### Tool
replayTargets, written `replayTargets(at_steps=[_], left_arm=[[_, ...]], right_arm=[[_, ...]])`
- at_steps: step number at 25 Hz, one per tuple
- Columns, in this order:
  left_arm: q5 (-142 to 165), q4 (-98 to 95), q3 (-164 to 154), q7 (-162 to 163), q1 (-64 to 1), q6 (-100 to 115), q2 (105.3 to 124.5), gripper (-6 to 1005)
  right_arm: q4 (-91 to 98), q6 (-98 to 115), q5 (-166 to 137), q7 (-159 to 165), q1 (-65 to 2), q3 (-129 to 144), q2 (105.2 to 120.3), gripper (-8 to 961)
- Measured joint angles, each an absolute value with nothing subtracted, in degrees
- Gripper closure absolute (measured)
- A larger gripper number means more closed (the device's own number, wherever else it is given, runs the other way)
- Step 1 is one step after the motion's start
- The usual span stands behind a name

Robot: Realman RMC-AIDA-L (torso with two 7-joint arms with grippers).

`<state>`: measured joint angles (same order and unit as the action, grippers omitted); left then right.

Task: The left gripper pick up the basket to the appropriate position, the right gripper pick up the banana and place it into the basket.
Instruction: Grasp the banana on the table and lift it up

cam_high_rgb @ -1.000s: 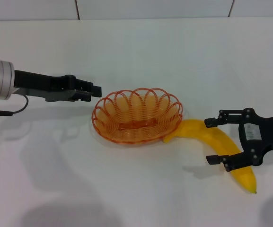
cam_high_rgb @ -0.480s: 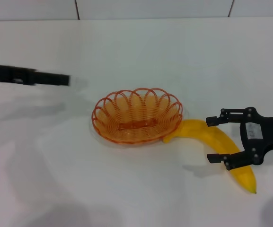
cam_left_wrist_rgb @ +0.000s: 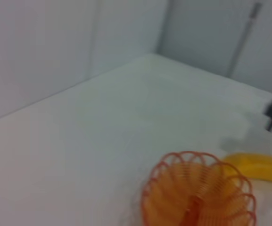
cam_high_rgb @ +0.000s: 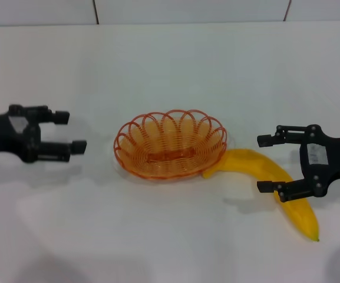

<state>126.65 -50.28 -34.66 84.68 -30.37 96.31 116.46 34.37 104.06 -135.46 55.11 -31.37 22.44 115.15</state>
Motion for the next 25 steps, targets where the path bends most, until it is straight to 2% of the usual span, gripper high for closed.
replayTargets(at_steps=[9,19,25], left_arm=[[126.2,-44.3,-30.3,69.8,-25.4,95.0,116.49,137],[124.1,-30.3,-23.2,54.0,-24.6,90.2,116.70,139],[122.9,-28.4,-23.1,52.7,-25.0,88.6,116.72,139]], right_arm=[[34.4,104.1,-135.3,55.1,-30.8,21.3,114.76,71],[34.4,104.1,-135.4,54.9,-29.7,16.6,114.69,72],[35.6,104.1,-137.2,55.6,-27.8,16.4,114.48,72]])
